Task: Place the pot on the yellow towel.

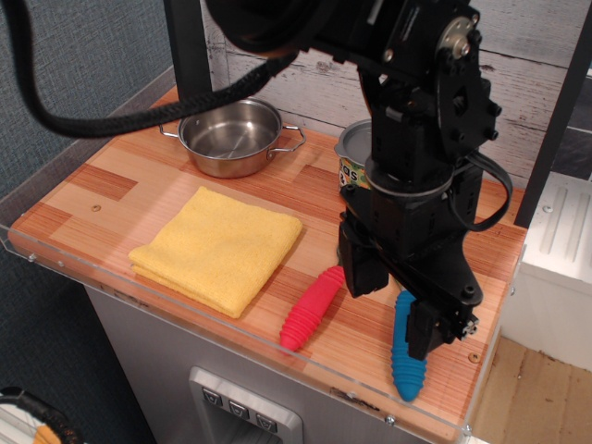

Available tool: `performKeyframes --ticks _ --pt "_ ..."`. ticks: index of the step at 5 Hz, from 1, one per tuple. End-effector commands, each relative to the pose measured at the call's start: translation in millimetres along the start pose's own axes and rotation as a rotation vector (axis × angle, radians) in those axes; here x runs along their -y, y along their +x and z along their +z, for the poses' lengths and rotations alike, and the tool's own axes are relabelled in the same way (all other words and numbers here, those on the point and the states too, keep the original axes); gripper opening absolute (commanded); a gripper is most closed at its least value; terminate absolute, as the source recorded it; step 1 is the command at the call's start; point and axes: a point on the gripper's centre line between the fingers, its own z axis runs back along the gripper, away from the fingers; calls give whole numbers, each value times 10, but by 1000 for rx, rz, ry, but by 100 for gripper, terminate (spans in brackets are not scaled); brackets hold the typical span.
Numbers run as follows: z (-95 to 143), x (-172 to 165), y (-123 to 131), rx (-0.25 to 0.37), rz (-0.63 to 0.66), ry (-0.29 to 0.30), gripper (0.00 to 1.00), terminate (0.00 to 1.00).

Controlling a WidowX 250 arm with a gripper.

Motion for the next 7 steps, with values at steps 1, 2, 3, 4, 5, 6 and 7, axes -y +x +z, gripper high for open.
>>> performKeyframes --ticks 1,2,3,4,5,6,7 --pt "0 0 0 0 0 0 100 0" --pt "23 -165 36 -25 11 23 100 0" --pt "41 -397 24 -46 9 61 100 0" --pt "13 -699 3 -87 9 84 100 0" --pt "11 -980 3 -106 -22 114 100 0" --pt "33 -1250 6 -89 -68 139 100 0" --pt "56 -1479 -3 -60 -88 158 100 0"
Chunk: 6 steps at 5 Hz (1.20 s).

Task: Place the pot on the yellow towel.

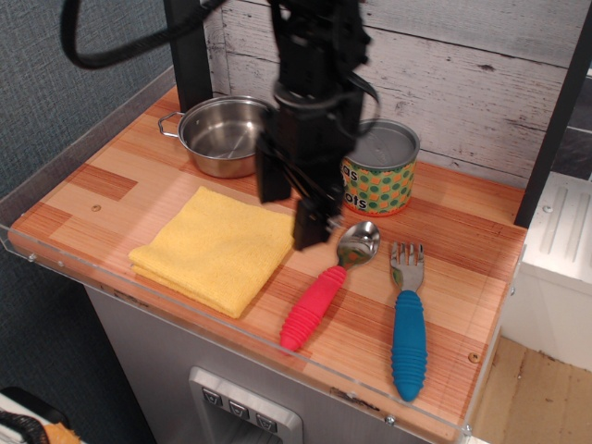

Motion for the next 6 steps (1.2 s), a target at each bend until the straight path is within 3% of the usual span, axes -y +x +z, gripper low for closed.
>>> performKeyframes --ticks 1,3,6 --pt "61 -481 14 68 -29 54 100 0" --pt "3 -838 91 84 -71 97 100 0" --pt "-241 -1163 228 116 -122 51 100 0"
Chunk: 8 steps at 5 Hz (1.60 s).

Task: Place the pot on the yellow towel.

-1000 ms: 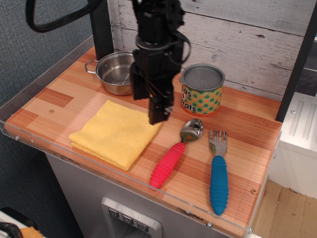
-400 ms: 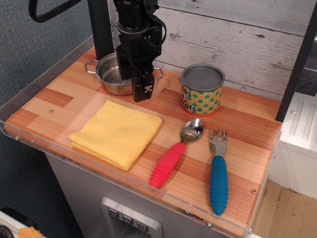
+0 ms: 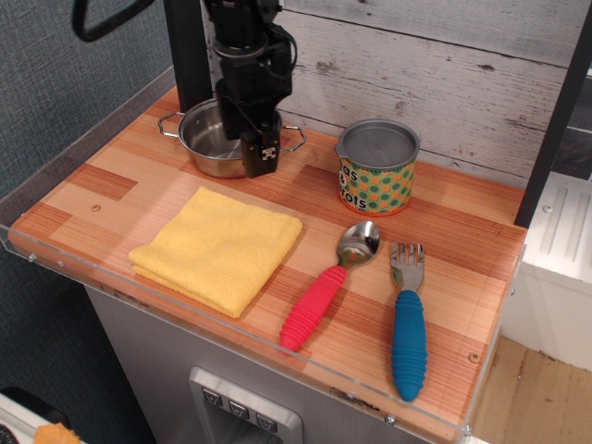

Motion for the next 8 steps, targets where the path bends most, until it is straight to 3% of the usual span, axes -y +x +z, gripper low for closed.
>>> performKeyframes --ticks 1,2,3,4,8 --pt "-62 -180 39 26 -19 -8 100 0" --pt "-153 -210 43 19 -23 -13 100 0" --pt "-155 -207 28 33 -21 -10 0 0" --pt "-148 -189 12 33 -18 -1 0 0" --pt "313 70 -91 7 38 91 0 0"
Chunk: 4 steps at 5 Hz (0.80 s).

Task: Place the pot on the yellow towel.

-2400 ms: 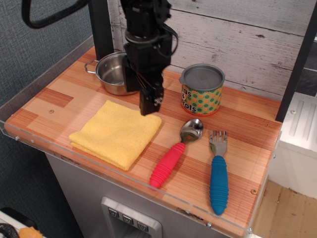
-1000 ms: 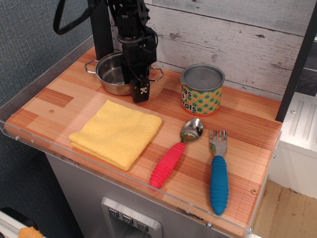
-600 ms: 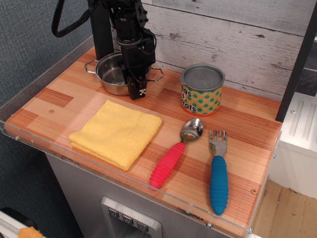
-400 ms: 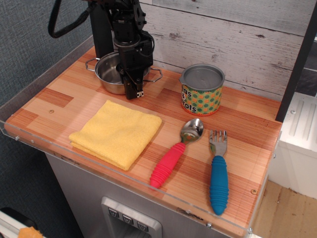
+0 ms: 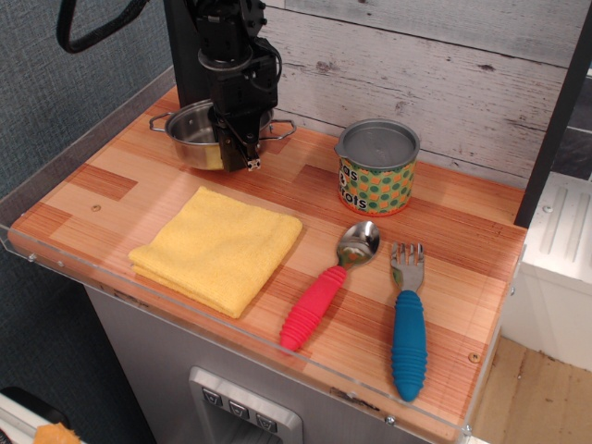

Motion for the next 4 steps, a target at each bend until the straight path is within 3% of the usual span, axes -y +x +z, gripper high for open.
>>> performKeyframes --ticks 1,4 --pt "321 238 8 -8 35 64 0 0" --pt "314 820 -248 -51 102 93 0 0"
